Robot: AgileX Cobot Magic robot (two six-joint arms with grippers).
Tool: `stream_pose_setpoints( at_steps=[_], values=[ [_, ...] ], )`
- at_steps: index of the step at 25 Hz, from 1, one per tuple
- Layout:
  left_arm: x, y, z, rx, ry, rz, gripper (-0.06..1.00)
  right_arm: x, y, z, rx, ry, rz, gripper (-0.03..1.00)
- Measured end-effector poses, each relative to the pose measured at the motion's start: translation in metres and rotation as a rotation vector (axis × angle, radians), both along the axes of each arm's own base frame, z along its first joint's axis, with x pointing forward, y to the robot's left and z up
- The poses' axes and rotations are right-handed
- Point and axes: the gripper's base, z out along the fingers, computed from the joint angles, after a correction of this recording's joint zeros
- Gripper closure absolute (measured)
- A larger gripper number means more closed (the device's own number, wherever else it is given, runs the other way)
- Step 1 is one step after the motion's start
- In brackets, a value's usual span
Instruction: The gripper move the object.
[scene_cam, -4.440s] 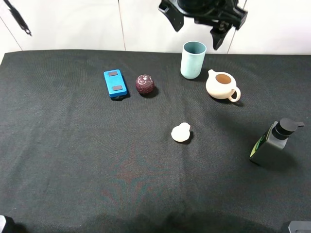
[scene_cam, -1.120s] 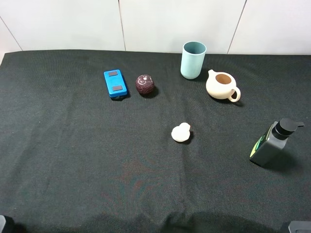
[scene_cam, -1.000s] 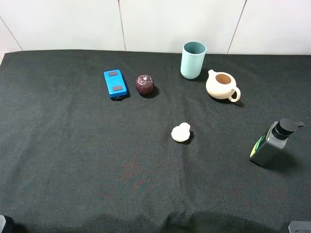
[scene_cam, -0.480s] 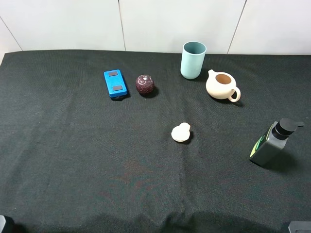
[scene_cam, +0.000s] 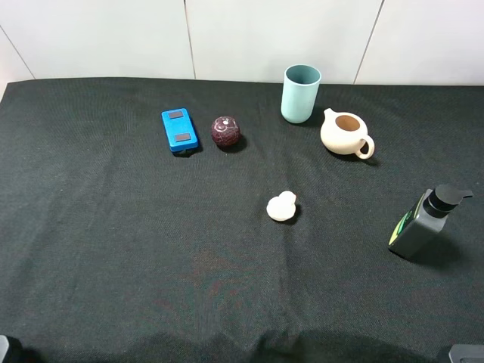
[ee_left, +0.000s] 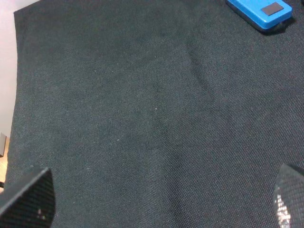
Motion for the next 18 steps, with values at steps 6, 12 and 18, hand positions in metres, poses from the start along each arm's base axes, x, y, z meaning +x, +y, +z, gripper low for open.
stream_pose_setpoints(
  at_steps=[6, 12, 18],
  values=[
    [0.0, 0.0, 0.0001, 0.0, -0.001, 0.0, -0.03, 0.0, 0.0, 0.0, 0.0, 0.0, 0.0, 0.27],
    [0.0, 0.0, 0.0001, 0.0, -0.001, 0.0, -0.03, 0.0, 0.0, 0.0, 0.0, 0.0, 0.0, 0.27],
    [0.0, 0.0, 0.0001, 0.0, -0.001, 0.0, -0.03, 0.0, 0.0, 0.0, 0.0, 0.0, 0.0, 0.27]
  ],
)
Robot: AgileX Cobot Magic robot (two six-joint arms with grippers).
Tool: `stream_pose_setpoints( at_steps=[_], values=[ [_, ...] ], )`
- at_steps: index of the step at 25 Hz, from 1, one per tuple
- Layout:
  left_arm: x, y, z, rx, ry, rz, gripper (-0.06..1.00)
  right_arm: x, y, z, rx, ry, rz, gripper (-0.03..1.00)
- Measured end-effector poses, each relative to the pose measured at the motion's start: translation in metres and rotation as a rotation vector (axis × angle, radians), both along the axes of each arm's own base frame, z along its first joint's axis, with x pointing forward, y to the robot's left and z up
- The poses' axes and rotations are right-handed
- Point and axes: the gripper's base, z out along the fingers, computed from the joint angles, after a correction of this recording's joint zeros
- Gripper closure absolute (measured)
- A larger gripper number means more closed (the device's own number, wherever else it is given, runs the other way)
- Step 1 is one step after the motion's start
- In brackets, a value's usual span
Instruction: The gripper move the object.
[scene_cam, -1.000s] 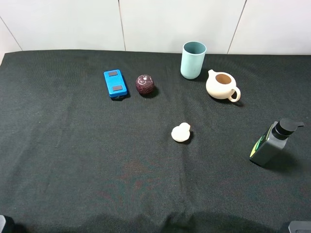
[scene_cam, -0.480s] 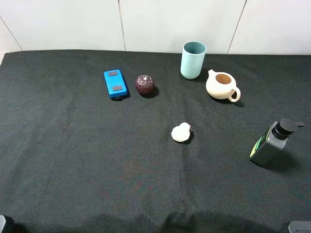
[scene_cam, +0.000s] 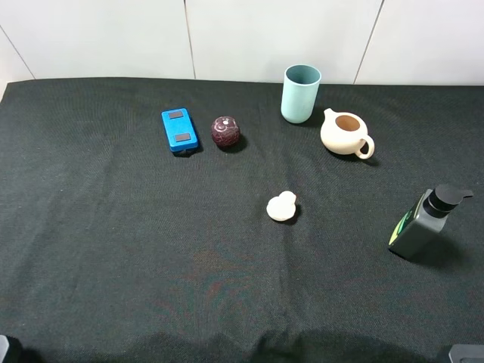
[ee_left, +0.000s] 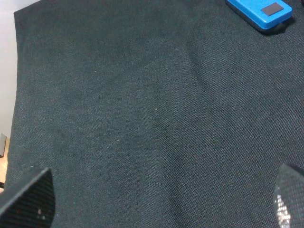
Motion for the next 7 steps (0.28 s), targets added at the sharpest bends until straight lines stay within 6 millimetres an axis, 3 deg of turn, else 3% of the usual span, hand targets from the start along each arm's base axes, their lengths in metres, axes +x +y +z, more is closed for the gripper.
stream_pose_setpoints(
  at_steps=[7],
  values=[
    [0.0, 0.0, 0.0, 0.0, 0.0, 0.0, -0.03, 0.0, 0.0, 0.0, 0.0, 0.0, 0.0, 0.27]
  ],
)
